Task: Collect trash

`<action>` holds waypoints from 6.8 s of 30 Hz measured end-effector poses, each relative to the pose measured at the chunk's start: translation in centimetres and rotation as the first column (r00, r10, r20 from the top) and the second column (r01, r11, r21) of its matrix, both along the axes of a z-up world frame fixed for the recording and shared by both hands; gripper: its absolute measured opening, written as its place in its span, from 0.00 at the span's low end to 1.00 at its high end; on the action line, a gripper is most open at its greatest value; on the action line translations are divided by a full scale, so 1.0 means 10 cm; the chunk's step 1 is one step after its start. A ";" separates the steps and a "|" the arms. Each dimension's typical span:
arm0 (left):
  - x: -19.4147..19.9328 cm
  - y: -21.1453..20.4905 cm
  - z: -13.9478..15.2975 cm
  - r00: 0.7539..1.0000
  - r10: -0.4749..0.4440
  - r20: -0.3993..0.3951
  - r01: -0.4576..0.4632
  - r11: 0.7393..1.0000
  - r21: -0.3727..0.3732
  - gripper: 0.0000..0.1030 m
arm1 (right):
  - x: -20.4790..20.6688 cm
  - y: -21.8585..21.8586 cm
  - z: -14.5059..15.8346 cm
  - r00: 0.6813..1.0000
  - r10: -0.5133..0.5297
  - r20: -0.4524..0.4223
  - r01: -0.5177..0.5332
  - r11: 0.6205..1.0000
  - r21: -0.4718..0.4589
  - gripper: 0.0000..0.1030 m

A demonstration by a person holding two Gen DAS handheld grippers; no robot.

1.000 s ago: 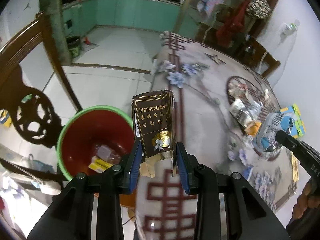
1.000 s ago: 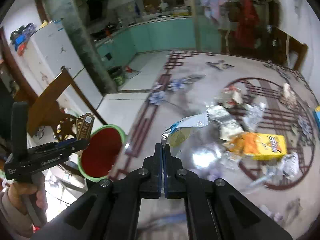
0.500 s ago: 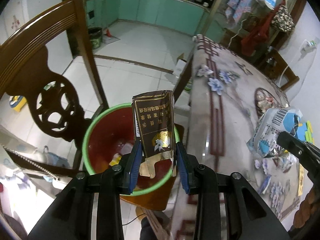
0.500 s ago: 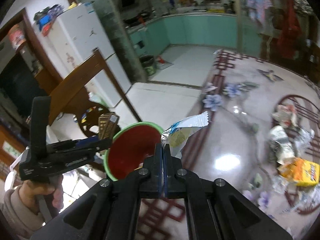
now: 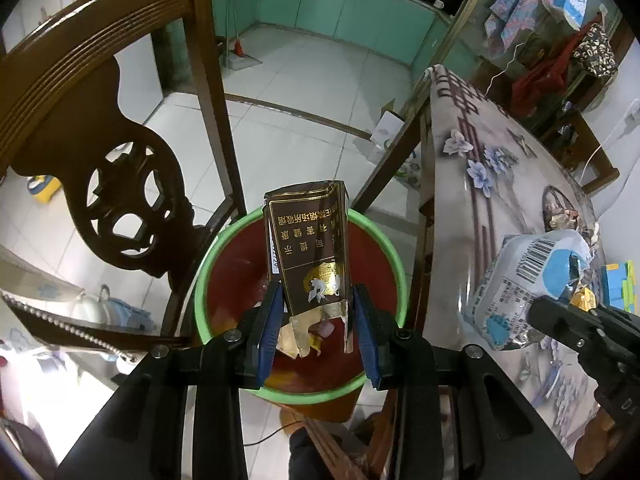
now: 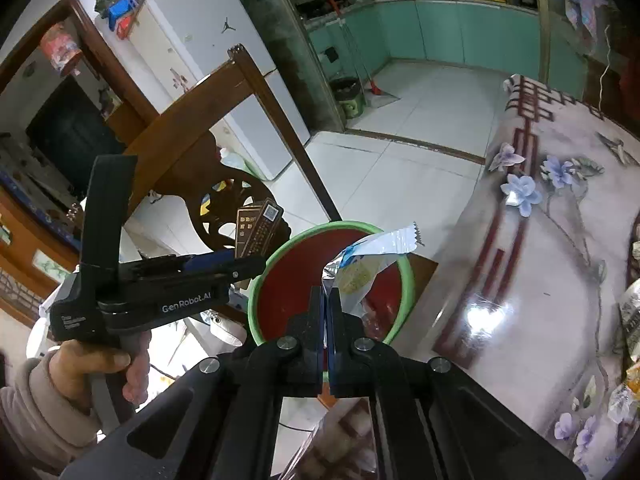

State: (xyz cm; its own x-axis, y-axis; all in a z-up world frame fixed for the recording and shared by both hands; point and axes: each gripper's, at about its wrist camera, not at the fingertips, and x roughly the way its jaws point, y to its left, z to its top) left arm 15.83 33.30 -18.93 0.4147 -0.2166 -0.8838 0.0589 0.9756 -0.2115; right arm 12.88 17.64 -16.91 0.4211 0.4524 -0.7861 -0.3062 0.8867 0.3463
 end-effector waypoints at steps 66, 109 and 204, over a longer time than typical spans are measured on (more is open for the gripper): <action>-1.23 -3.42 0.40 0.867 -0.490 0.094 0.491 0.871 0.007 0.78 | -1.57 -4.64 -0.56 0.735 -0.660 -0.155 0.648 0.751 -0.127 0.43; -1.28 -3.90 0.60 0.869 -0.483 0.106 0.480 0.875 0.059 0.10 | -1.60 -4.20 0.25 0.888 -0.459 0.031 0.459 0.888 -0.019 0.33; -0.58 -1.00 0.72 0.968 -0.167 0.186 0.142 0.980 0.142 0.09 | -0.79 -1.27 0.81 0.952 -0.274 0.136 0.277 0.961 -0.004 0.34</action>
State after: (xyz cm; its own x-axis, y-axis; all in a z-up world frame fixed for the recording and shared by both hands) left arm 10.04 23.28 -11.74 0.5529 -0.1836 -0.8127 0.2390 0.9694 -0.0564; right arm 4.98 4.99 -8.81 0.6280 0.2863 -0.7236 -0.0904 0.9504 0.2976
